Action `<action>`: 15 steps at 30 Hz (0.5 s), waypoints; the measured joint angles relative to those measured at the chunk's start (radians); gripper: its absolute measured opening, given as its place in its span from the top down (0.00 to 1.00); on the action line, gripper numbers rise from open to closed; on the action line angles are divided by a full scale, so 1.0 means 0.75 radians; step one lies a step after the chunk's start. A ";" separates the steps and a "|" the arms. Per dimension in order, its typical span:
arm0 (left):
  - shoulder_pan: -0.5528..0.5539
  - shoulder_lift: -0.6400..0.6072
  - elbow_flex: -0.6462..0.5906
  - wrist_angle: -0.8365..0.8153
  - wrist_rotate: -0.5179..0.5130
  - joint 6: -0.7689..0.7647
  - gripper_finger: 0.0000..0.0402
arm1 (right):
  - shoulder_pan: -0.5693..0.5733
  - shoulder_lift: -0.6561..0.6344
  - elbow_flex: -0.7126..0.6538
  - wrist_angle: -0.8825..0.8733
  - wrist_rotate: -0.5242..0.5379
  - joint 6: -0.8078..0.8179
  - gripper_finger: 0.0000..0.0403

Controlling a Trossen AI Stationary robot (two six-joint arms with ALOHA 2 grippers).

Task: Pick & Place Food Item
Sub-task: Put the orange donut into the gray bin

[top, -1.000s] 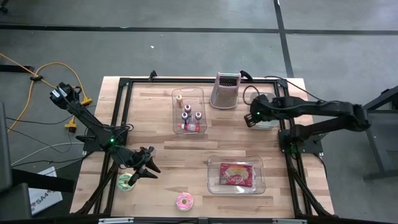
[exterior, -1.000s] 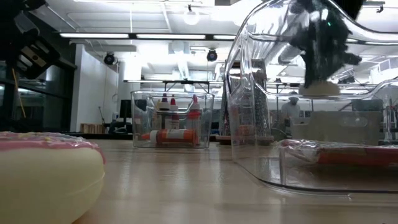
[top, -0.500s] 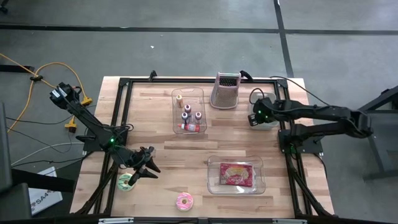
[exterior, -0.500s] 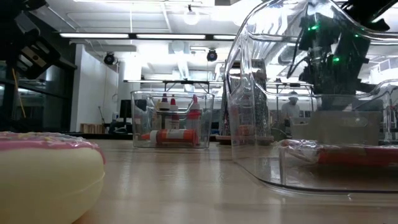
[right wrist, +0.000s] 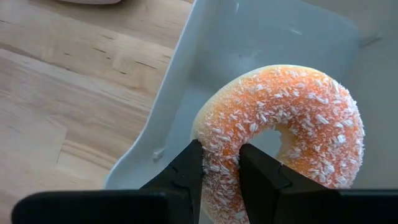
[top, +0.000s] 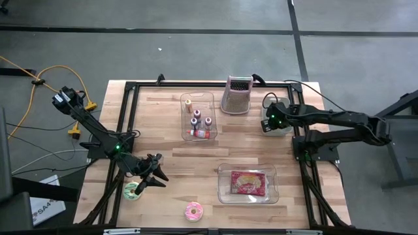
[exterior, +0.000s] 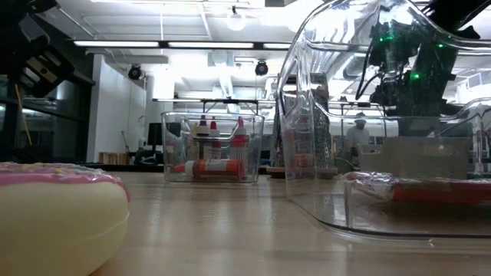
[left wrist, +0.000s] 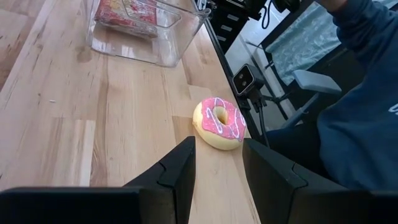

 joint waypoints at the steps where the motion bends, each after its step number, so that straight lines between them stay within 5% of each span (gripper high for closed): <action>1: 0.000 0.000 0.000 0.000 0.000 0.000 0.68 | 0.000 0.000 0.000 0.000 0.001 0.000 0.81; 9: 0.000 0.000 0.000 0.000 0.000 0.000 0.68 | 0.000 0.001 0.000 0.000 0.000 -0.001 0.80; 15: 0.000 0.000 0.000 0.000 0.001 -0.002 0.68 | 0.000 0.001 0.000 -0.001 0.001 0.001 0.68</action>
